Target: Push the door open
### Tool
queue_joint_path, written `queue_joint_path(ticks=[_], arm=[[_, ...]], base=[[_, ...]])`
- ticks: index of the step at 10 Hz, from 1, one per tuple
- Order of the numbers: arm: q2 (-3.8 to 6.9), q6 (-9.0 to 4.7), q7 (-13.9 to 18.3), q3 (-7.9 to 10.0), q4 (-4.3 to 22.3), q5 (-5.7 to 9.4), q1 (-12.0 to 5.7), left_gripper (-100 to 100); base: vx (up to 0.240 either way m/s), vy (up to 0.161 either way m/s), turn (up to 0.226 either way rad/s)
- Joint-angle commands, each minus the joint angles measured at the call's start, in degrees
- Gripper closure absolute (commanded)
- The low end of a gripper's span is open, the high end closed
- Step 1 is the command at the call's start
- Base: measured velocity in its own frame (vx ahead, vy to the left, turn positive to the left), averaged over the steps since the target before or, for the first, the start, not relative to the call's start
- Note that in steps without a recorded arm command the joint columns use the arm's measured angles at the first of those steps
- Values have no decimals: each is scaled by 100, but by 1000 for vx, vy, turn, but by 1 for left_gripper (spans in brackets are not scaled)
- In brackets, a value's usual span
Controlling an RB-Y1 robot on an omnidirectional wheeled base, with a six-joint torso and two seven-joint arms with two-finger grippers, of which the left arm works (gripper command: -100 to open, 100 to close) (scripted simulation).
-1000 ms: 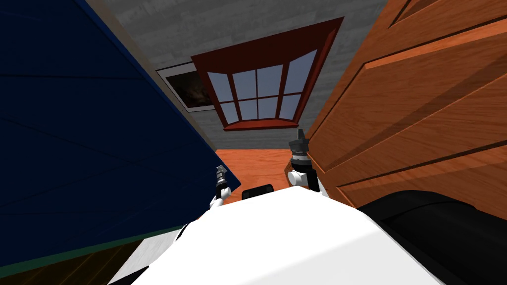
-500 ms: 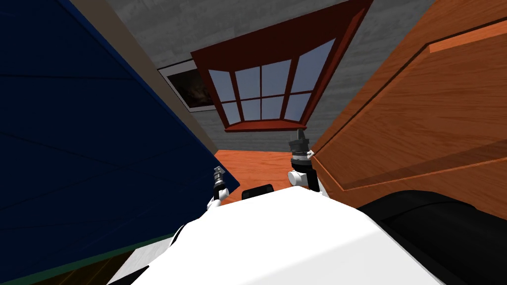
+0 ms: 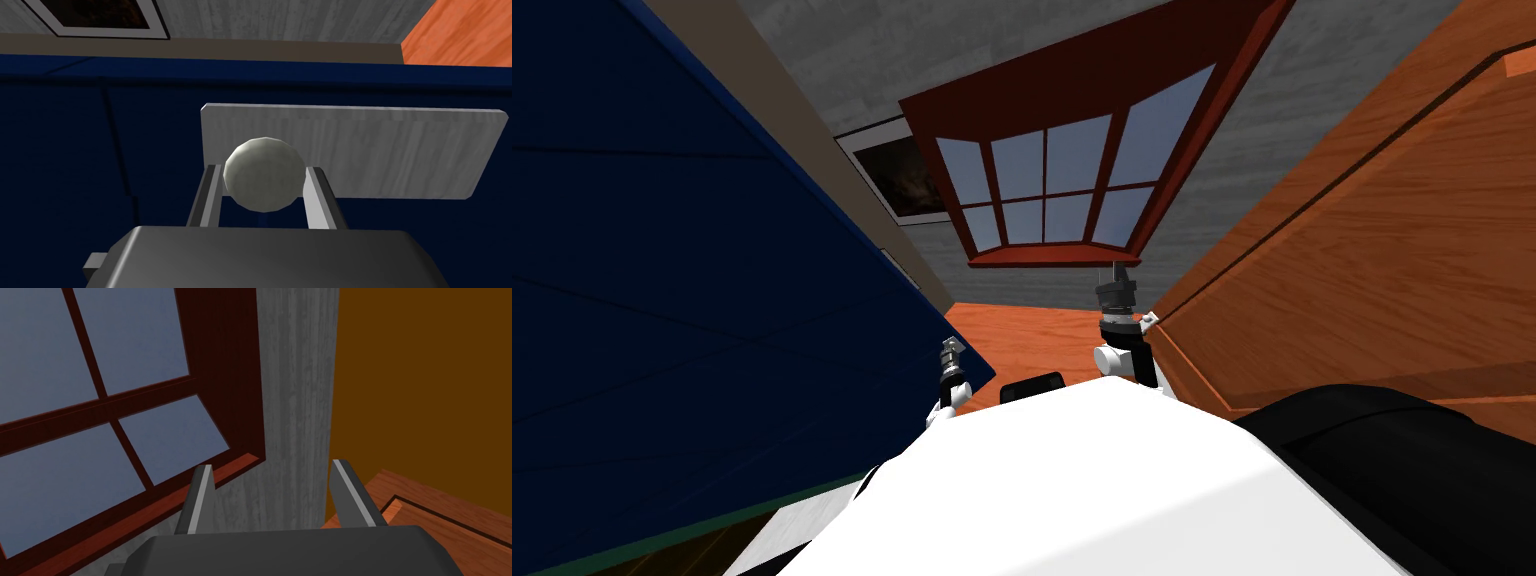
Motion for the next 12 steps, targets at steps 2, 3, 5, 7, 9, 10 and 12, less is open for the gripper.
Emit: queue_joint_path(ticks=[2, 3, 5, 7, 9, 10, 12], arm=[[167, -131, 156, 162, 178, -38, 13, 100], [167, -131, 156, 162, 178, -38, 13, 100], [261, -145, 280, 291, 224, -100, 51, 100], [298, -151, 329, 342, 309, -124, 66, 100], [298, -151, 329, 342, 427, -124, 66, 100], [298, -161, 329, 342, 647, -124, -12, 100], [298, -151, 329, 342, 367, -124, 66, 100]], base=[[169, -53, 85], [126, -23, 68], [165, -45, 100], [177, -32, 102], [27, 11, -13], [-13, 11, -19], [-15, 0, 7]])
